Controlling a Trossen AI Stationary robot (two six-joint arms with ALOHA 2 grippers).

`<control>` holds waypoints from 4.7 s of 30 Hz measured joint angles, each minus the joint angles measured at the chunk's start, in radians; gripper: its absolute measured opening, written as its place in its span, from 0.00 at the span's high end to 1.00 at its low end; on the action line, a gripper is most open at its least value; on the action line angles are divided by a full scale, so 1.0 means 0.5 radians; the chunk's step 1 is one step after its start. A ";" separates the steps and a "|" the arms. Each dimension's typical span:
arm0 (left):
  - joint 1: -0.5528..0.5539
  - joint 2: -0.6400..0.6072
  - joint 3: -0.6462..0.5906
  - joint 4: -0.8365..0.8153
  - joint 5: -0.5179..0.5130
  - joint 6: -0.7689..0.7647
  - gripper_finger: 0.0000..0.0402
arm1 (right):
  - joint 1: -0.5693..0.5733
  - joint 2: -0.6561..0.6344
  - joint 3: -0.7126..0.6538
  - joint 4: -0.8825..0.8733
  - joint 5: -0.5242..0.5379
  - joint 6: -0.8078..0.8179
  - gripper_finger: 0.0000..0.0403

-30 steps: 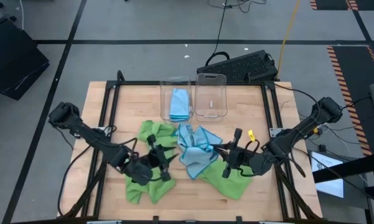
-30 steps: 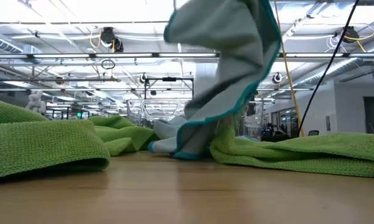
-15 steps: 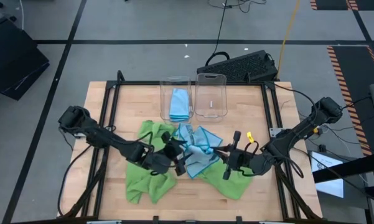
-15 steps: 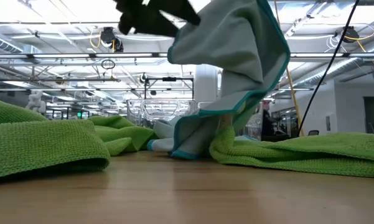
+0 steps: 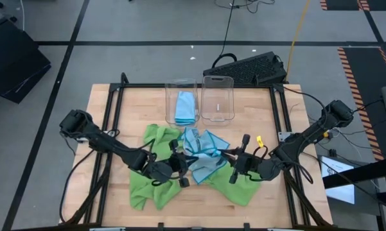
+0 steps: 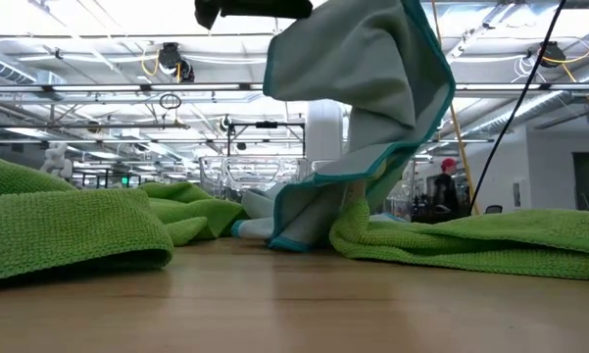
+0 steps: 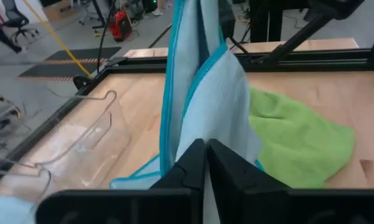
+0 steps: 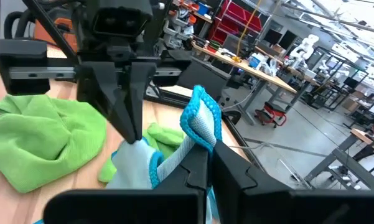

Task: Fold microfiber towels
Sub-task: Fold the bottom blue microfiber towel

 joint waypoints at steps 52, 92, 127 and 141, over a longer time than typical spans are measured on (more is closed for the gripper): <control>-0.604 -0.001 0.000 -1.871 -0.656 -1.181 0.54 | 0.001 -0.002 0.000 0.038 0.402 -0.008 0.99; 0.098 0.240 -0.002 -0.948 0.034 -1.640 0.45 | 0.001 -0.002 0.000 0.269 0.405 -0.366 0.99; 0.052 0.217 -0.165 -0.626 0.374 -1.824 0.41 | 0.027 -0.002 0.000 0.253 0.361 -0.270 0.99; 0.137 0.217 -0.335 -0.167 0.549 -1.695 0.56 | 0.027 -0.002 0.000 0.251 0.359 -0.276 0.99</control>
